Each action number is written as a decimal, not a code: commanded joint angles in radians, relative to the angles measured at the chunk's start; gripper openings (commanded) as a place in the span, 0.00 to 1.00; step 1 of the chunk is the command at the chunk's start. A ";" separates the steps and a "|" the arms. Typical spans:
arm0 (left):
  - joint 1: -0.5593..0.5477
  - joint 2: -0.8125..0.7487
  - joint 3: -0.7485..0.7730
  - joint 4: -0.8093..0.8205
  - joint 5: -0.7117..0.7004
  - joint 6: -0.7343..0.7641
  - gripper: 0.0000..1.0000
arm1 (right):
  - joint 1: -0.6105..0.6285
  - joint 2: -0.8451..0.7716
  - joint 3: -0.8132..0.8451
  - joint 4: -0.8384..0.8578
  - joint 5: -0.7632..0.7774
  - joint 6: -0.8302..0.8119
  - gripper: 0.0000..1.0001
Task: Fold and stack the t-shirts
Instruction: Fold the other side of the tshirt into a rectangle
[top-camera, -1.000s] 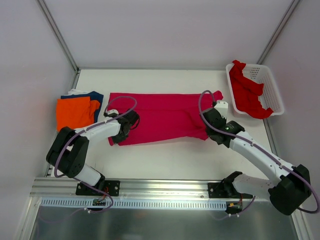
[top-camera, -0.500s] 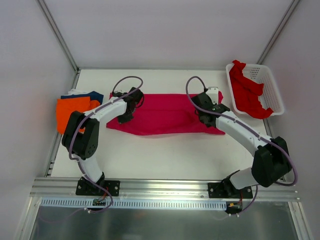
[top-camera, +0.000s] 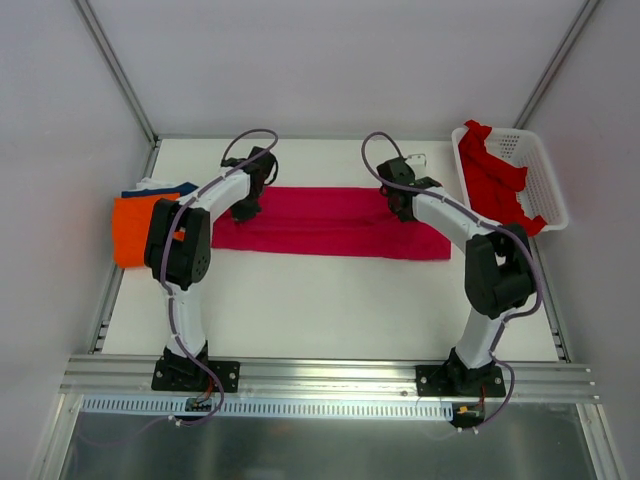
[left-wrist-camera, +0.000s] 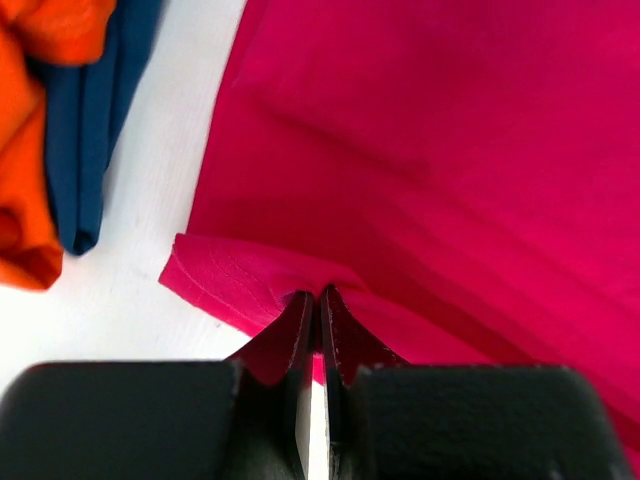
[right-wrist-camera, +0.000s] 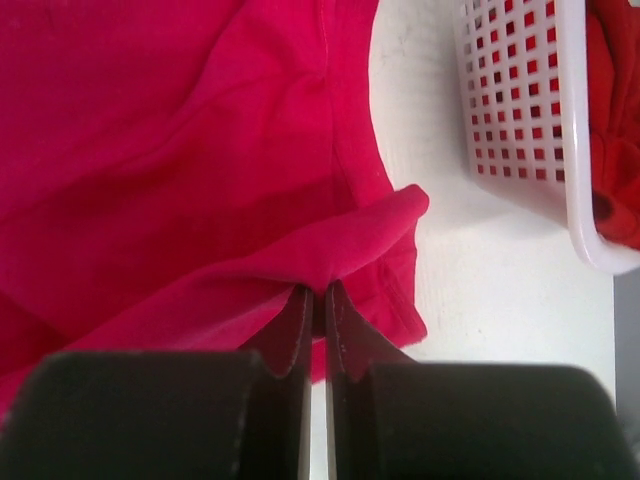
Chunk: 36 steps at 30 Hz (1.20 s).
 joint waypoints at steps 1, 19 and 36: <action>0.018 0.044 0.104 -0.030 0.020 0.078 0.00 | -0.019 0.041 0.076 0.006 0.001 -0.045 0.00; 0.051 0.144 0.207 -0.033 -0.006 0.100 0.81 | -0.071 0.230 0.250 0.025 -0.002 -0.101 0.28; -0.025 -0.132 0.242 -0.031 -0.057 0.100 0.99 | -0.117 -0.020 0.256 0.046 0.018 -0.161 0.60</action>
